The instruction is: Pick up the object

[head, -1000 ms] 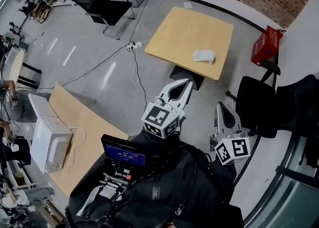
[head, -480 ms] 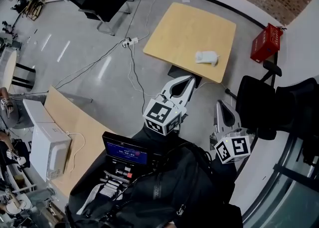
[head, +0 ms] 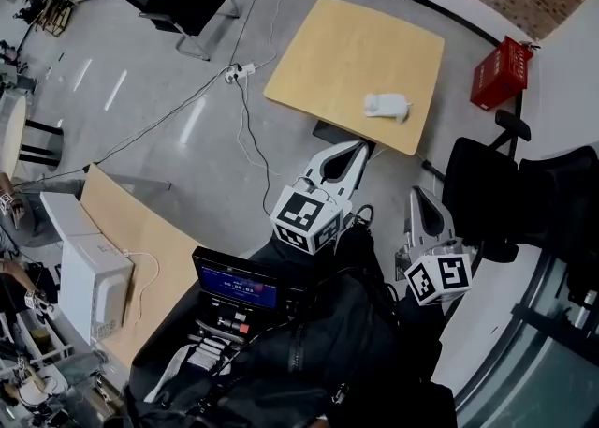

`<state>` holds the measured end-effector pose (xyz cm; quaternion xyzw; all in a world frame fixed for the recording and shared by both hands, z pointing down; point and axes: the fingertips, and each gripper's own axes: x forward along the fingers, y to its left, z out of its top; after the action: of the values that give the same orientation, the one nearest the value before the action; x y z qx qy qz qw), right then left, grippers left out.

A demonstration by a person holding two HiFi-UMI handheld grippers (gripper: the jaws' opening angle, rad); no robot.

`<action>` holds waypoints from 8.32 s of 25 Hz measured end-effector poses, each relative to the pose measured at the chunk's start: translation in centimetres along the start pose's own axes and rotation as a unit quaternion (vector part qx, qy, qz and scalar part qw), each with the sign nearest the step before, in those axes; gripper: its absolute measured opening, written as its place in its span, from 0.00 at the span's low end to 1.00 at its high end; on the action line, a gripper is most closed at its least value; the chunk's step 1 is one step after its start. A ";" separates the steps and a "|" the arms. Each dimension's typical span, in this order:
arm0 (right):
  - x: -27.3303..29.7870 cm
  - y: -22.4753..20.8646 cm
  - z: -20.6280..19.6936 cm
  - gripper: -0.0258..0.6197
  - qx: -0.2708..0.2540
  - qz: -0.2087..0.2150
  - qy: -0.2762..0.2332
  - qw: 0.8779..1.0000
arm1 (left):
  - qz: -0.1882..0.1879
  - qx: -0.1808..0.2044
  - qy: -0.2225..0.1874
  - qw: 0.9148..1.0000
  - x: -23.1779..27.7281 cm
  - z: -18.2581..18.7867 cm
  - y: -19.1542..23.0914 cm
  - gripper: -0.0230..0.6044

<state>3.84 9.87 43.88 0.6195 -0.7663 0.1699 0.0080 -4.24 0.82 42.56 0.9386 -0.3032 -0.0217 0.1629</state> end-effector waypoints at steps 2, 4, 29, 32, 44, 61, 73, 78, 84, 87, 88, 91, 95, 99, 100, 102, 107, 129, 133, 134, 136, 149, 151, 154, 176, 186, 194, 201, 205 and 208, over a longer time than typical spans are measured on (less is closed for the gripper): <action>0.8 -0.6 0.3 0.05 -0.001 0.006 0.001 1.000 | 0.006 0.002 0.000 1.000 0.7 0.1 0.4 0.04; 1.7 -1.4 0.7 0.05 -0.001 0.015 0.000 1.000 | 0.013 0.005 -0.001 1.000 1.6 0.4 0.9 0.04; 13.2 -18.2 -2.5 0.04 0.041 0.059 0.079 0.994 | 0.115 0.023 0.076 0.990 15.5 -3.1 7.5 0.04; 14.8 -19.2 -4.3 0.05 0.029 0.069 0.105 0.992 | 0.129 0.016 0.092 0.987 15.5 -4.4 8.6 0.03; 22.1 -20.5 -8.4 0.05 -0.086 0.095 0.208 0.970 | 0.133 -0.041 0.187 0.973 16.7 -11.0 14.9 0.04; 31.6 -19.3 -18.6 0.23 -0.272 0.250 0.342 0.864 | 0.153 -0.104 0.240 0.953 15.7 -17.4 19.9 0.04; 37.1 -19.4 -27.0 0.52 -0.442 0.319 0.437 0.715 | 0.181 -0.121 0.247 0.944 13.2 -19.0 22.0 0.04; 37.5 -19.9 -28.9 0.53 -0.446 0.319 0.470 0.692 | 0.190 -0.124 0.246 0.942 12.5 -19.4 22.5 0.04; 37.8 -19.8 -28.8 0.50 -0.437 0.306 0.484 0.694 | 0.191 -0.128 0.244 0.942 12.3 -19.2 22.8 0.04; 37.8 -19.7 -27.9 0.50 -0.435 0.303 0.471 0.705 | 0.189 -0.127 0.242 0.943 12.5 -18.7 22.7 0.04; 37.8 -19.7 -27.6 0.49 -0.434 0.303 0.464 0.710 | 0.189 -0.126 0.241 0.943 12.5 -18.6 22.7 0.04; 37.7 -19.4 -26.6 0.49 -0.426 0.298 0.438 0.733 | 0.190 -0.126 0.239 0.944 12.3 -18.5 22.8 0.04; 37.8 -19.1 -25.0 0.49 -0.411 0.281 0.402 0.769 | 0.189 -0.124 0.238 0.945 12.1 -18.4 22.8 0.04; 38.2 -18.3 -22.7 0.49 -0.392 0.261 0.361 0.805 | 0.187 -0.119 0.239 0.945 12.0 -17.9 22.8 0.04; 38.2 -18.2 -22.1 0.49 -0.386 0.255 0.349 0.815 | 0.186 -0.118 0.239 0.946 12.1 -17.8 22.7 0.04; 38.2 -18.0 -20.7 0.49 -0.373 0.242 0.321 0.836 | 0.184 -0.116 0.240 0.946 12.2 -17.7 22.5 0.04; 38.3 -17.5 -15.9 0.49 -0.340 0.201 0.247 0.885 | 0.182 -0.106 0.238 0.948 12.3 -17.3 22.3 0.04; 28.4 -14.5 9.1 0.49 -0.242 0.062 -0.015 0.968 | 0.136 -0.024 0.118 0.983 16.1 -3.1 18.1 0.04; 25.9 -14.1 12.7 0.49 -0.233 0.044 -0.057 0.970 | 0.125 -0.008 0.091 0.988 16.7 0.1 17.0 0.04; 25.2 -14.0 13.6 0.49 -0.233 0.039 -0.067 0.969 | 0.122 -0.005 0.084 0.989 16.8 0.8 16.5 0.04; 23.6 -13.7 15.5 0.49 -0.233 0.033 -0.087 0.968 | 0.116 0.004 0.068 0.991 16.9 2.5 15.7 0.04; 17.9 -12.2 23.0 0.49 -0.189 0.016 -0.178 0.966 | 0.092 0.058 -0.017 0.994 16.5 11.1 11.9 0.04; 17.3 -11.8 23.8 0.49 -0.187 0.016 -0.188 0.964 | 0.090 0.062 -0.028 0.994 16.2 12.1 11.6 0.04; 16.5 -11.2 24.7 0.49 -0.183 0.018 -0.203 0.962 | 0.085 0.064 -0.039 0.994 16.1 12.9 11.1 0.04; 12.5 -8.7 30.3 0.49 -0.135 0.067 -0.302 0.941 | 0.081 0.085 -0.086 0.989 14.0 17.3 9.6 0.04; 11.3 -9.4 31.3 0.49 -0.115 0.080 -0.322 0.936 | 0.067 0.091 -0.094 0.989 15.1 17.7 8.8 0.04; 11.1 -9.9 31.7 0.49 -0.109 0.086 -0.330 0.934 | 0.063 0.096 -0.099 0.988 15.8 18.1 8.4 0.04; 11.6 -10.3 32.0 0.49 -0.111 0.087 -0.334 0.932 | 0.061 0.098 -0.102 0.988 16.5 18.3 8.6 0.04; 11.6 -10.2 32.1 0.49 -0.110 0.087 -0.337 0.931 | 0.060 0.098 -0.105 0.988 16.6 18.6 8.7 0.04; 11.7 -10.4 32.4 0.49 -0.110 0.087 -0.342 0.929 | 0.057 0.097 -0.107 0.988 17.0 18.7 8.9 0.04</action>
<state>17.41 -11.80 18.54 0.5660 -0.7875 -0.1379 -0.2012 1.99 -21.26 28.66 0.9235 -0.3726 -0.0832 0.0385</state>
